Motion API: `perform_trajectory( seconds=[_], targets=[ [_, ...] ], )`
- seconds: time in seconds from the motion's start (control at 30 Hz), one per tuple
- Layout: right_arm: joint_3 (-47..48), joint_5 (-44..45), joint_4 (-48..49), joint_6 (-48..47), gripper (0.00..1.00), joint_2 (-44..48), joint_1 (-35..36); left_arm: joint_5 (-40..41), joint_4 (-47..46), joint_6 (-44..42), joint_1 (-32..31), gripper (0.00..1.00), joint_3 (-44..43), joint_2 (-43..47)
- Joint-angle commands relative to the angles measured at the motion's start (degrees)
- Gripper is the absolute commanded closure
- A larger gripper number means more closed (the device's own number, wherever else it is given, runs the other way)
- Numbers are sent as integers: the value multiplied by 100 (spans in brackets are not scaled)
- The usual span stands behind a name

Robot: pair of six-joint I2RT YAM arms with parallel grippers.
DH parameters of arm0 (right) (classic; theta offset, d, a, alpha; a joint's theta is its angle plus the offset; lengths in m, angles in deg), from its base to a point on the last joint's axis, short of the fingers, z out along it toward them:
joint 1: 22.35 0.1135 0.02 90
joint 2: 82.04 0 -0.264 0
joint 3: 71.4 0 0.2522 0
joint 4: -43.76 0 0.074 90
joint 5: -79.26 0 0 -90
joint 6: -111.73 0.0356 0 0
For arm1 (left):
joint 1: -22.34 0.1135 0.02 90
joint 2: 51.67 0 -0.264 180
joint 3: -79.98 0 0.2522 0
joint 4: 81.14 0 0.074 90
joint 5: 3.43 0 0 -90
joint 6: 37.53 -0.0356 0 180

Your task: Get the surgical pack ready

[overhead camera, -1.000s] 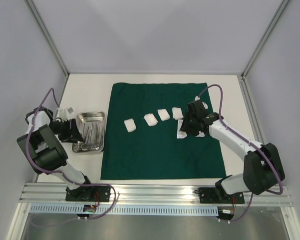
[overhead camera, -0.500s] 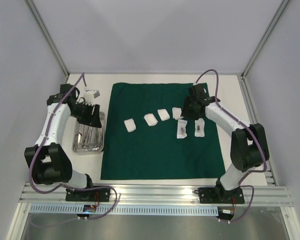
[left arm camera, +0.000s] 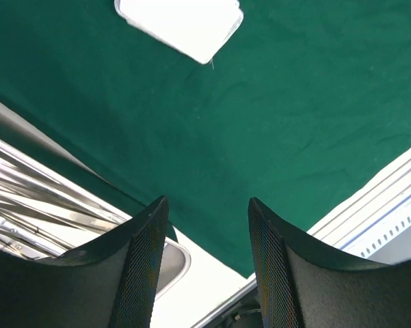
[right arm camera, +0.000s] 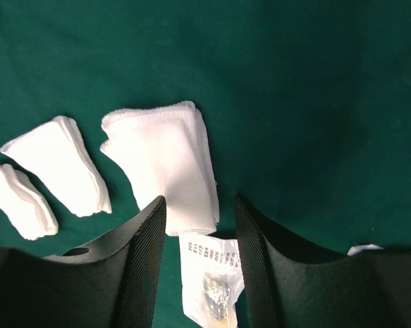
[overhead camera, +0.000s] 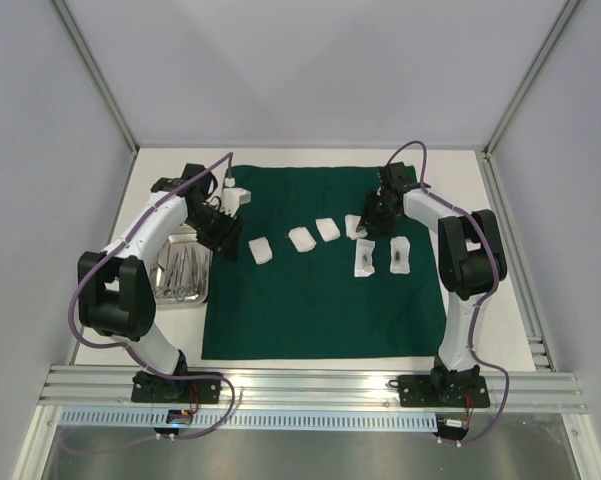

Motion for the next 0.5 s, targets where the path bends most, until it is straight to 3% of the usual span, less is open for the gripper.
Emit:
perform_trajectory(
  seconds=[0.0,0.3,0.47],
  targets=[
    [261,-529,411,-96,53,-185,-67,63,-253,-105,-31,41,121,52],
    [147,-793,798,106,55,-466,-102,1,-288,-96,-154,41,235,175],
    [-28,-943,982,220,64,-380,-137,37,-288,-61,-162,41,227,140]
  ],
)
